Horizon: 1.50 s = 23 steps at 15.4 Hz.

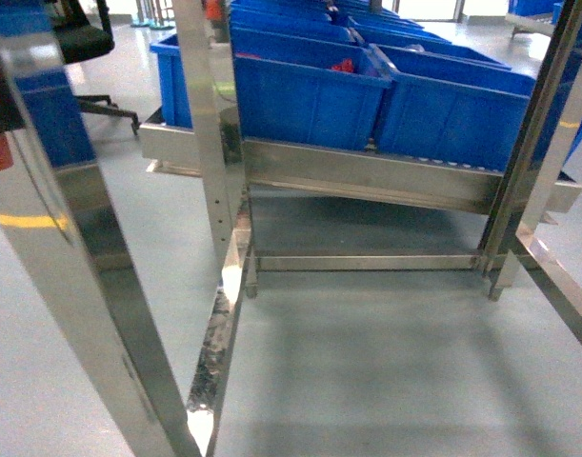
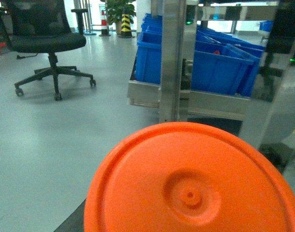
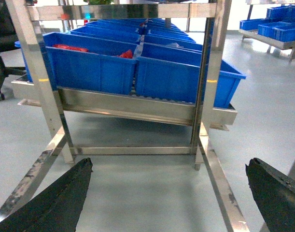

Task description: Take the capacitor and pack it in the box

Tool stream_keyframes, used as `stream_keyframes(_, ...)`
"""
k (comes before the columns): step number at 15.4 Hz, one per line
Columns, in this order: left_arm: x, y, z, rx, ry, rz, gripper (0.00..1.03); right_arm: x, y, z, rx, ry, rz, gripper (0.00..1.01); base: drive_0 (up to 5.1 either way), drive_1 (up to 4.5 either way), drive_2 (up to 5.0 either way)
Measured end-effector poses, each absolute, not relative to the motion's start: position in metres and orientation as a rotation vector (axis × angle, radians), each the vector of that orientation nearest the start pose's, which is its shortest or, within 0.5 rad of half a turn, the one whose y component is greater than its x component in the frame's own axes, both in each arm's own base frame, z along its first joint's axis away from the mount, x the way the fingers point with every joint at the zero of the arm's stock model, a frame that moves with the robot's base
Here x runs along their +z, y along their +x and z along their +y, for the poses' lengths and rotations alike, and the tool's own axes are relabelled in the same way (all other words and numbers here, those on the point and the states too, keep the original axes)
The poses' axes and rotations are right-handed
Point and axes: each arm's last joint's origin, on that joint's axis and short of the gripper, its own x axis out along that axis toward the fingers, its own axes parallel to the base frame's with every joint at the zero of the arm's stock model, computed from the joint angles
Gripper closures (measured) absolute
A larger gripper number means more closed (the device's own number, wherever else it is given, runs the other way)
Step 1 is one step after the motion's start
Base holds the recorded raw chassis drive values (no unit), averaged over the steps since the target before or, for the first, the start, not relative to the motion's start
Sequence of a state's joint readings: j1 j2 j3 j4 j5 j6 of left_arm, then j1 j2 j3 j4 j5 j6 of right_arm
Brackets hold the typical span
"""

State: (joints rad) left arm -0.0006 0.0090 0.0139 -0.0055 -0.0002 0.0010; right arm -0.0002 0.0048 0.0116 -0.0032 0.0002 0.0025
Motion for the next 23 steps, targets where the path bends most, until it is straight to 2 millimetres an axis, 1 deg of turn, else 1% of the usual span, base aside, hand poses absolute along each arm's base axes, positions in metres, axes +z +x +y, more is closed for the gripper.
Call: stream_keyframes(23,0.1670,0.0974,0.0000,0.000,0.001,0.001,0.60,0.1666,0.0973,0.0000,0.000,0.002,-0.002,0.03,-5.0,2.45,2.4)
